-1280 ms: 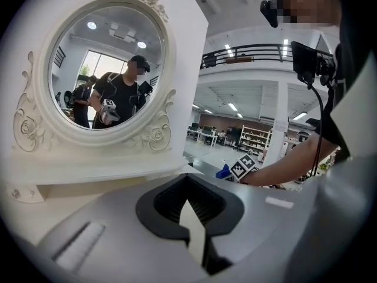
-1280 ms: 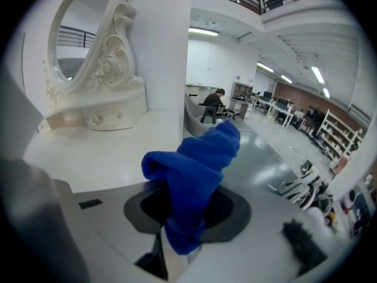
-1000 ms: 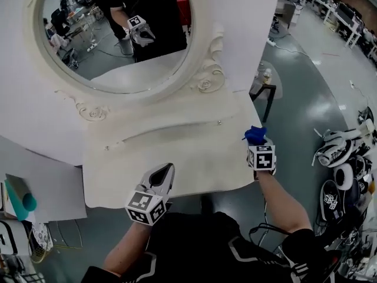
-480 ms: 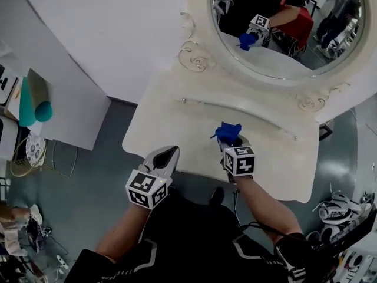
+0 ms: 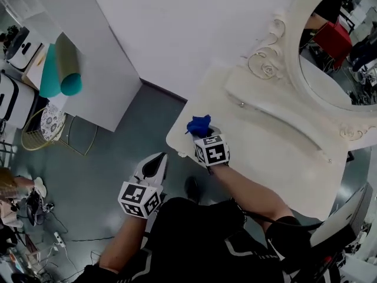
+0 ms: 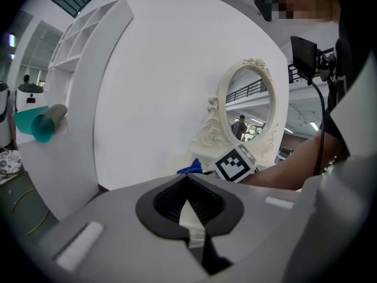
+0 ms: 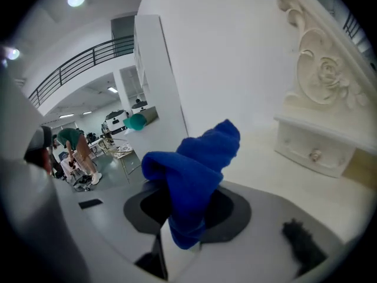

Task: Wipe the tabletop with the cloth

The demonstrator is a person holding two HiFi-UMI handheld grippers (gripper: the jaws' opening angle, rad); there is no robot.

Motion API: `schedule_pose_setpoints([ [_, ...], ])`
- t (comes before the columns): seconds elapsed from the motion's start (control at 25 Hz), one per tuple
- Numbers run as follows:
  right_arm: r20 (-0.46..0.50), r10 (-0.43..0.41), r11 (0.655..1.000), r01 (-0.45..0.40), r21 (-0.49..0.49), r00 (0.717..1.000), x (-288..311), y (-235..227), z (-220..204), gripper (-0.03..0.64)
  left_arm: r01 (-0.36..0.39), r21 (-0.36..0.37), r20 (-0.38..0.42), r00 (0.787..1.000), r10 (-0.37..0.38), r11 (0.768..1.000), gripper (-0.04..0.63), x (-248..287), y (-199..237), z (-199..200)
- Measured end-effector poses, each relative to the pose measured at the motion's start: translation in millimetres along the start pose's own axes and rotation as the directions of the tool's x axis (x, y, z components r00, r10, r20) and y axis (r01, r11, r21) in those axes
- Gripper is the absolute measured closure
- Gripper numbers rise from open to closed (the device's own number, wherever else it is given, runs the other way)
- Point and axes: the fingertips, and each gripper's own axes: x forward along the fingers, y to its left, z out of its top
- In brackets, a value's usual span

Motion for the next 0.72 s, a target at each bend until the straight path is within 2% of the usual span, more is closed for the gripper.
schedule_pose_setpoints([
  [0.16, -0.044, 0.016, 0.999, -0.018, -0.039, 0.999, 43.5, 25.9, 1.9, 0.492, -0.038, -0.038, -0.017, 0.999, 0.038, 0.999, 0.586, -21.9, 27.5, -13.6],
  [0.32, -0.053, 0.003, 0.998, -0.006, -0.056, 0.999, 72.0, 35.9, 7.0, 0.492, -0.037, -0.043, -0.032, 0.999, 0.035, 0.998, 0.586, -31.2, 37.9, -18.3],
  [0.48, -0.067, -0.003, 0.999, 0.0, -0.049, 0.998, 75.8, 38.4, 6.3, 0.492, -0.04, -0.085, -0.039, 0.999, 0.036, 0.996, 0.586, -31.8, 43.6, -20.5],
  [0.72, -0.07, -0.003, 0.998, -0.002, -0.068, 0.998, 58.7, 30.5, -2.3, 0.492, 0.024, -0.044, -0.047, 0.999, -0.026, 0.999, 0.586, -10.1, 24.7, -9.2],
])
